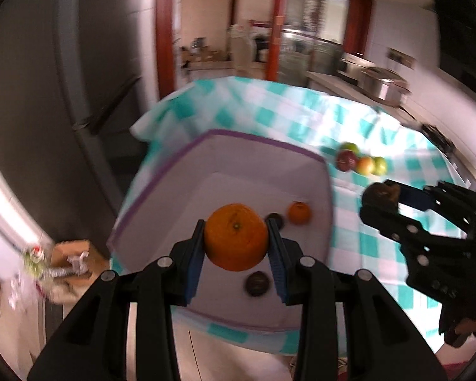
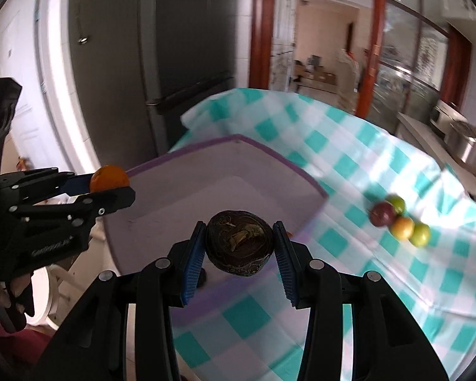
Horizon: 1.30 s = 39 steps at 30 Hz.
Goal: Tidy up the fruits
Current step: 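Carry both fruits into the white box and open both tools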
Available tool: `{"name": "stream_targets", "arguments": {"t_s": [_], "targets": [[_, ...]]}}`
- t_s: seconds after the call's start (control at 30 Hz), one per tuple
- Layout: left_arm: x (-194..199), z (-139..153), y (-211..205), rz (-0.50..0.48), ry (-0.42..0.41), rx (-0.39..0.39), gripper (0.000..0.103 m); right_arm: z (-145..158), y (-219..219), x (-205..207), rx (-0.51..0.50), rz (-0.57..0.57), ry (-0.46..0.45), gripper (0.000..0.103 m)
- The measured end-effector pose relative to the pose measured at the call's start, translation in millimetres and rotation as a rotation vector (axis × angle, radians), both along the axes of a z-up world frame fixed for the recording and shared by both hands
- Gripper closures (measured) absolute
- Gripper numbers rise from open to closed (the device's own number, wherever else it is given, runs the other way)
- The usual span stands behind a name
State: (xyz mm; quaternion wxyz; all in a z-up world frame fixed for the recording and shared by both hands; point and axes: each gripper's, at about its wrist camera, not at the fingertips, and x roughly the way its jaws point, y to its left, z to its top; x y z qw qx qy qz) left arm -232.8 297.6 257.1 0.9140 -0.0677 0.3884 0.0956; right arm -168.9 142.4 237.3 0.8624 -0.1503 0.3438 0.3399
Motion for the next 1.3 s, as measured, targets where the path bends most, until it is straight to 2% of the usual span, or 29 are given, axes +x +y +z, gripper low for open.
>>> {"name": "stream_targets", "arguments": {"t_s": [0.13, 0.27, 0.53, 0.73, 0.8, 0.83, 0.93, 1.03, 1.13, 1.3], "targets": [[0, -12, 27, 0.080, 0.038, -0.016, 0.065, -5, 26, 2, -0.015, 0.054, 0.027, 0.060], [4, -33, 49, 0.152, 0.086, -0.041, 0.065, -21, 51, 10, -0.049, 0.118, 0.082, 0.060], [25, -59, 70, 0.220, 0.149, -0.023, 0.065, -59, 93, 27, -0.153, 0.258, 0.146, 0.060], [39, -90, 78, 0.274, 0.248, -0.028, 0.065, -99, 113, 42, -0.264, 0.305, 0.222, 0.060], [46, -94, 69, 0.269, 0.268, 0.044, 0.064, -113, 118, 46, -0.317, 0.327, 0.237, 0.060], [51, -96, 66, 0.271, 0.279, 0.072, 0.059, -117, 119, 47, -0.330, 0.330, 0.240, 0.060], [60, -103, 63, 0.256, 0.320, 0.067, 0.059, -133, 119, 53, -0.382, 0.343, 0.262, 0.060], [71, -115, 53, 0.217, 0.373, 0.122, 0.058, -145, 117, 58, -0.419, 0.346, 0.273, 0.060], [77, -124, 49, 0.220, 0.407, 0.180, 0.051, -147, 112, 64, -0.408, 0.345, 0.287, 0.060], [80, -127, 45, 0.211, 0.414, 0.177, 0.038, -146, 101, 76, -0.385, 0.301, 0.314, 0.059]]}}
